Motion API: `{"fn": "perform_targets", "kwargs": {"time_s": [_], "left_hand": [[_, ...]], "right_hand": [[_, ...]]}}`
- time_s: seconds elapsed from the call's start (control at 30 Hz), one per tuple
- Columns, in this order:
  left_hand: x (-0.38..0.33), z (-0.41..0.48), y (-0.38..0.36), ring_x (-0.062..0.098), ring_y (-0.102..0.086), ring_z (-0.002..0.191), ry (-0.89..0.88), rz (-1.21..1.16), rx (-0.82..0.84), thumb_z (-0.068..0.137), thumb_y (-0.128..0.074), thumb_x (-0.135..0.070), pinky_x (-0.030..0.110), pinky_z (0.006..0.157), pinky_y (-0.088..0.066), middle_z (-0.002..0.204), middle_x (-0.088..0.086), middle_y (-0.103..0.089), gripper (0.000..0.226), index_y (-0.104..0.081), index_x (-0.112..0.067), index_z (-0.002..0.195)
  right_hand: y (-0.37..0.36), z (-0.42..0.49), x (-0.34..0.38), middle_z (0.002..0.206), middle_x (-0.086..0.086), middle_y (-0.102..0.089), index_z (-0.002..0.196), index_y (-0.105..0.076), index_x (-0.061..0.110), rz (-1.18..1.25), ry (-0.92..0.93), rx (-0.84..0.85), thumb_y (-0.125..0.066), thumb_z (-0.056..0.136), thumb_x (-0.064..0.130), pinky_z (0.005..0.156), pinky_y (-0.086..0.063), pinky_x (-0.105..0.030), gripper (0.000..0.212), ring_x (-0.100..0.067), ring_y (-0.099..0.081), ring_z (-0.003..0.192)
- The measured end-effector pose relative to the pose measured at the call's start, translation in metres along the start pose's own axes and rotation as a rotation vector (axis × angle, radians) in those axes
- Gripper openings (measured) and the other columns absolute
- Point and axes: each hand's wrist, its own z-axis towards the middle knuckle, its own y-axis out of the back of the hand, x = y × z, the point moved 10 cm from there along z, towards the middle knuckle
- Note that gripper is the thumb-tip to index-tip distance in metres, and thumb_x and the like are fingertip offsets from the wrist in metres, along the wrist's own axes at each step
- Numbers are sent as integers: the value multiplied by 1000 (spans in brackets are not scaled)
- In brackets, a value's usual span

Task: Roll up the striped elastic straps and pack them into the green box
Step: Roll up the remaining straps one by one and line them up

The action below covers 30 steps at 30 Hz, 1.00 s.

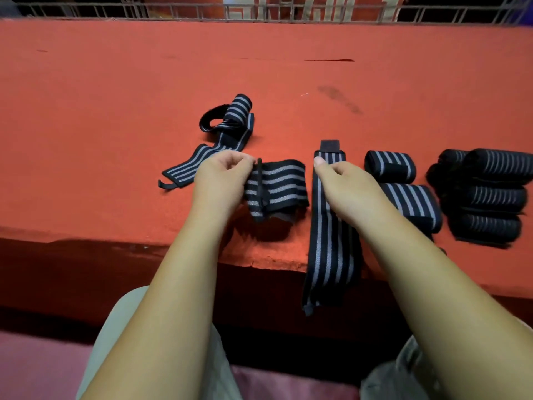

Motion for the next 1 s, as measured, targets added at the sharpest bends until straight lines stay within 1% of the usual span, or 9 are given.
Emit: {"fn": "perform_targets", "kwargs": {"time_s": [0.07, 0.2, 0.3, 0.43, 0.53, 0.7, 0.77, 0.9, 1.0], "left_hand": [[-13, 0, 5, 17, -67, 68, -91, 56, -50, 90, -75, -38, 53, 73, -64, 82, 7, -76, 9, -79, -30, 89], [-37, -14, -14, 14, -69, 71, -193, -34, 73, 96, -81, -35, 38, 61, -59, 77, 8, -72, 14, -75, -22, 98], [-37, -20, -30, 9, -73, 77, -148, -118, 188, 98, -80, -25, 32, 64, -61, 76, -10, -72, 15, -73, -16, 109], [-38, -24, -42, 12, -73, 89, -164, -95, 282, 94, -85, -18, 38, 77, -64, 90, -9, -71, 28, -75, -24, 120], [-45, -31, -52, 16, -73, 98, -203, -89, 377, 89, -87, -9, 34, 88, -62, 107, -1, -76, 49, -72, -29, 131], [-42, -35, -64, 25, -72, 103, -179, -140, 431, 88, -83, 4, 45, 99, -62, 121, 17, -74, 58, -68, -21, 138], [-40, -37, -66, 22, -75, 104, -150, -199, 446, 90, -79, 8, 38, 94, -61, 116, 10, -76, 55, -67, -15, 138], [-40, -27, -60, 26, -75, 108, -105, -342, 356, 91, -75, 9, 38, 91, -60, 114, 9, -79, 44, -70, -9, 131], [-27, -2, -25, 29, -74, 106, -60, -455, 98, 86, -74, 6, 44, 91, -59, 114, 13, -80, 46, -70, -3, 131]], "right_hand": [[5, -9, 7, 87, -3, -73, 94, -65, 13, 45, 49, -17, -36, 104, 73, 81, -53, -39, 68, -24, -70, 85], [-13, -29, 14, 92, 18, -79, 103, -77, 32, 204, 69, 145, -35, 88, 95, 85, -56, -36, 78, -1, -73, 82], [-11, -38, 19, 77, 25, -73, 81, -78, 40, 248, 137, 163, -43, 91, 89, 78, -50, -29, 61, 7, -68, 72], [-5, -40, 18, 108, 25, -78, 105, -80, 53, 300, 195, 211, -50, 89, 87, 101, -55, -36, 48, 9, -69, 102], [3, -41, 15, 103, 30, -77, 102, -81, 48, 285, 205, 209, -61, 96, 72, 95, -51, -30, 31, 14, -67, 99], [12, -34, -2, 61, 12, -48, 71, -54, 22, 248, 122, 101, -62, 99, 47, 64, -37, -36, 38, -11, -48, 59], [16, -34, -4, 60, 8, -42, 70, -48, 22, 235, 122, 76, -60, 100, 43, 63, -35, -38, 39, -13, -43, 57], [23, -30, -16, 70, -8, -61, 77, -55, 9, 393, 84, 11, -58, 96, 40, 71, -52, -48, 37, -29, -59, 68], [38, -27, -31, 71, -5, -41, 77, -46, 20, 503, 4, -165, -54, 93, 25, 62, -35, -42, 18, -21, -40, 66]]}}
